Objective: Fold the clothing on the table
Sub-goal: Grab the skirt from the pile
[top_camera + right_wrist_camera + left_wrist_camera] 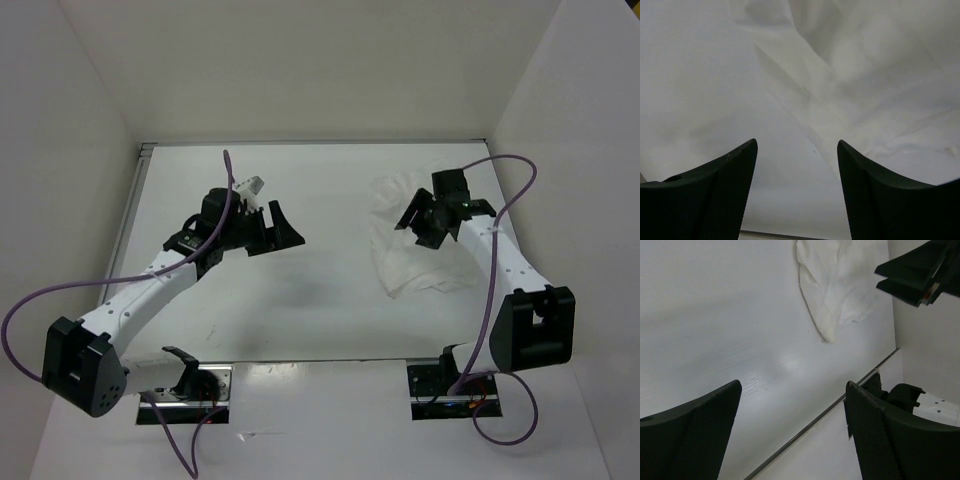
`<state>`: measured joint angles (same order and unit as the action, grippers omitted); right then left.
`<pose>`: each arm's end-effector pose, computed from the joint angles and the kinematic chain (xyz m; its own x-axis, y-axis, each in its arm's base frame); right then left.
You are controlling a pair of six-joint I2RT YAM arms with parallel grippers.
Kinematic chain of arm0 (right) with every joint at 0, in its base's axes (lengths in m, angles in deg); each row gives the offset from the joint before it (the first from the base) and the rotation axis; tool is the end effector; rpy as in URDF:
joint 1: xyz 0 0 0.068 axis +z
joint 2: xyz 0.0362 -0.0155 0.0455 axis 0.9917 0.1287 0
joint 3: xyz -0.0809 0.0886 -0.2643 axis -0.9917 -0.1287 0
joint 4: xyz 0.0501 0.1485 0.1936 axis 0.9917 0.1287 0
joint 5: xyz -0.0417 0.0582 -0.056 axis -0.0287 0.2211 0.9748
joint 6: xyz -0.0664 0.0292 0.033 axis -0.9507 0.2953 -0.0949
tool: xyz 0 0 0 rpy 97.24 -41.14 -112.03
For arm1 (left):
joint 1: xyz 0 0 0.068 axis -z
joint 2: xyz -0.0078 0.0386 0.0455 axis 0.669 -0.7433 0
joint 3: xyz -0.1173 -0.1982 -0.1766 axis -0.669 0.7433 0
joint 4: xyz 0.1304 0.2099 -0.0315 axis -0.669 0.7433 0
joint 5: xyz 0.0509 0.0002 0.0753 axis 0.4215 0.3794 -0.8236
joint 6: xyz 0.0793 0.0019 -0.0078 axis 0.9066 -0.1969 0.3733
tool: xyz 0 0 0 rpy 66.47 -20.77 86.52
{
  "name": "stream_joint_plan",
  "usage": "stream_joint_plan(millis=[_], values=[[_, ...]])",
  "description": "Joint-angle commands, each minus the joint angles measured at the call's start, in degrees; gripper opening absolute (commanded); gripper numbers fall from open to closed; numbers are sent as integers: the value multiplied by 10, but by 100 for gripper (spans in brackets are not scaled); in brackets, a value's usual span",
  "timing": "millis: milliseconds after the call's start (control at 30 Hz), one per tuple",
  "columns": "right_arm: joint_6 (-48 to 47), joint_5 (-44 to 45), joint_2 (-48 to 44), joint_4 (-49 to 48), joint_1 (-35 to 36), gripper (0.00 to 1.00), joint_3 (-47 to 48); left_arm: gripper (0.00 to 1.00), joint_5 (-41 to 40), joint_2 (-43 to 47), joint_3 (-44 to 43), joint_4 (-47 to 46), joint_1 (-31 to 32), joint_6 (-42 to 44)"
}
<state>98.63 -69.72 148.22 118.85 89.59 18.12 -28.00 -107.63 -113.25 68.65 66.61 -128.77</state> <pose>0.2798 0.0402 0.2548 -0.7509 0.5302 -0.3938 0.3781 0.8340 0.4019 0.2434 -0.1384 0.3024 -0.7787 -0.3534 -0.5183 0.1875 0.6573 -0.7299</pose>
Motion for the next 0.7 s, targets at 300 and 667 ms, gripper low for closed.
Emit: stream_joint_plan(millis=[300, 667], values=[[-33, 215, 84, 57, -174, 70, 150, 93, 24, -32, -42, 11, 3, 89], [-39, 213, 223, 52, -281, 73, 144, 93, 35, -13, -10, -3, 3, 69]])
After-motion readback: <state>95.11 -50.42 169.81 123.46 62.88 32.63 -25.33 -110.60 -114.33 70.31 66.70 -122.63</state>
